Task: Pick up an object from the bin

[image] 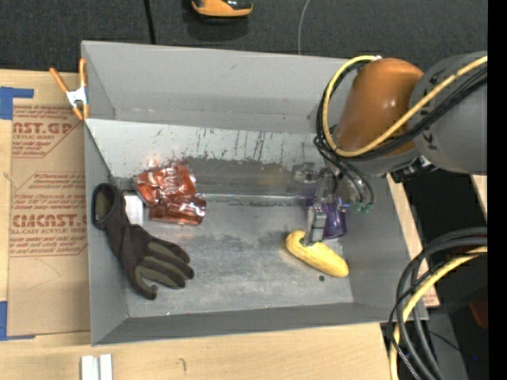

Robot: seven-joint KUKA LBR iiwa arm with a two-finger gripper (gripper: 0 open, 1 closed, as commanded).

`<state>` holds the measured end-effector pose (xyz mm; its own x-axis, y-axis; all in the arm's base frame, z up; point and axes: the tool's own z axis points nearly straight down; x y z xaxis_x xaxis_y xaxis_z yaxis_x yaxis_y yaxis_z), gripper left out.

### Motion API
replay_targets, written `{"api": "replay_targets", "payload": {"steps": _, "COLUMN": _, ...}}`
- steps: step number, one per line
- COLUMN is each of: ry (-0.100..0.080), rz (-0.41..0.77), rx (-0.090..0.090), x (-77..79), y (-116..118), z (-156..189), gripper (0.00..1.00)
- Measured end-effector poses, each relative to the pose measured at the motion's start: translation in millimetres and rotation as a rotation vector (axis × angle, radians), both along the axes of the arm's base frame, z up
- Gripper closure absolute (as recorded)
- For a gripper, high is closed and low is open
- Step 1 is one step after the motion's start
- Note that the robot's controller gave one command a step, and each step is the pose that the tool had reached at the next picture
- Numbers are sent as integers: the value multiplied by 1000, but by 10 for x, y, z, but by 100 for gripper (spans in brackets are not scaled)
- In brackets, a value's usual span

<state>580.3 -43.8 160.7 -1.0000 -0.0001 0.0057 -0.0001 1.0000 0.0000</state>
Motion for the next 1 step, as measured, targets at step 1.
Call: {"api": "replay_targets", "payload": {"steps": 1, "ry": -8, "rz": 1, "rx": -1, "x": 18, "y": 0, "z": 48, "gripper": 0}}
